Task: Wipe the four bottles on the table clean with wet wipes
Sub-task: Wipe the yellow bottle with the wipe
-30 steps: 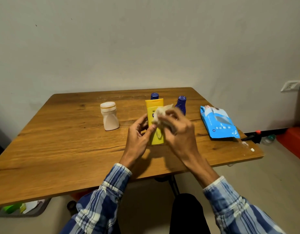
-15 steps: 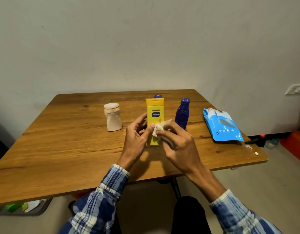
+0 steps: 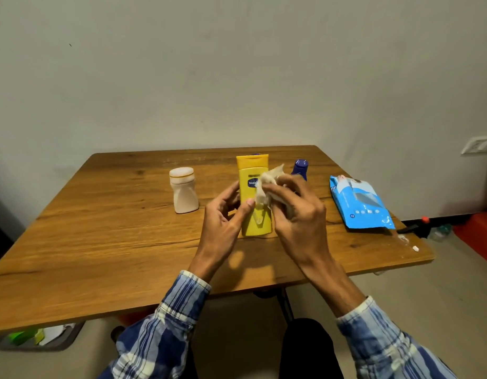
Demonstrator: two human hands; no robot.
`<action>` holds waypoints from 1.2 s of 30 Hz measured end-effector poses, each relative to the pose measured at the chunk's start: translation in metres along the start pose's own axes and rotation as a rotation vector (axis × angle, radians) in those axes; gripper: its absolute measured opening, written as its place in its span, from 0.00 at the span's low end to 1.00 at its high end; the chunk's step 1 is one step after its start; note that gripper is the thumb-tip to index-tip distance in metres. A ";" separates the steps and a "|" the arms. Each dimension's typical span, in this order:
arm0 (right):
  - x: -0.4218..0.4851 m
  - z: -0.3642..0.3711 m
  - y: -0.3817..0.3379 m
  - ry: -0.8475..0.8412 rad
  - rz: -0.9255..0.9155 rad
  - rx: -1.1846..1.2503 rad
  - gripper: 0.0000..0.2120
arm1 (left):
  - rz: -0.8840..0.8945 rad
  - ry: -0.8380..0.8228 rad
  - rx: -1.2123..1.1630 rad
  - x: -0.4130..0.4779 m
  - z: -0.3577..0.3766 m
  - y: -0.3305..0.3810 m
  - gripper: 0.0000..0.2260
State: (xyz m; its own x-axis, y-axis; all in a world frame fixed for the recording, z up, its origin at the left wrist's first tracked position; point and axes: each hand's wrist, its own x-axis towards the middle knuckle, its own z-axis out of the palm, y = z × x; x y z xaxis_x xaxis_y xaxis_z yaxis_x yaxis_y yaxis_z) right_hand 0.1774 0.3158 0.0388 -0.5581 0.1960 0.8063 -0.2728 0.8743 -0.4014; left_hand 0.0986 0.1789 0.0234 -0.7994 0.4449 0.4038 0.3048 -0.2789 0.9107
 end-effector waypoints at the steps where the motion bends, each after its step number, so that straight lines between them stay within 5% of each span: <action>1: 0.006 0.001 -0.007 0.014 -0.007 -0.011 0.17 | 0.009 -0.007 0.004 0.000 0.001 0.001 0.21; 6: -0.005 0.004 -0.020 -0.195 -0.212 -0.134 0.20 | 0.031 0.018 0.029 -0.001 -0.002 0.006 0.22; 11: 0.009 -0.006 -0.008 0.041 0.048 0.007 0.20 | 0.012 0.020 -0.080 -0.005 0.001 0.010 0.21; 16: -0.025 -0.004 -0.011 -0.254 -0.219 -0.123 0.17 | -0.045 0.144 -0.179 0.005 -0.006 0.012 0.17; 21: -0.009 -0.001 -0.010 -0.092 -0.024 -0.113 0.19 | -0.031 0.091 -0.108 0.000 0.004 0.011 0.16; 26: -0.026 0.000 -0.018 -0.248 -0.293 -0.191 0.21 | -0.023 0.173 -0.107 0.003 -0.003 0.013 0.15; 31: -0.017 0.001 -0.014 -0.112 -0.082 -0.151 0.22 | -0.018 0.132 -0.091 -0.002 0.001 0.015 0.14; 36: -0.026 0.002 -0.020 -0.249 -0.299 -0.178 0.18 | -0.006 0.170 -0.098 0.001 -0.005 0.021 0.13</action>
State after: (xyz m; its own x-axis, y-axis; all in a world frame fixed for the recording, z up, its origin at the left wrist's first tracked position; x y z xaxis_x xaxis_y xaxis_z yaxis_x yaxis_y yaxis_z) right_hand 0.1956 0.2922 0.0254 -0.6530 -0.1723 0.7375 -0.3245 0.9435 -0.0669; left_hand 0.1018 0.1686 0.0423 -0.8795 0.2988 0.3703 0.2548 -0.3615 0.8969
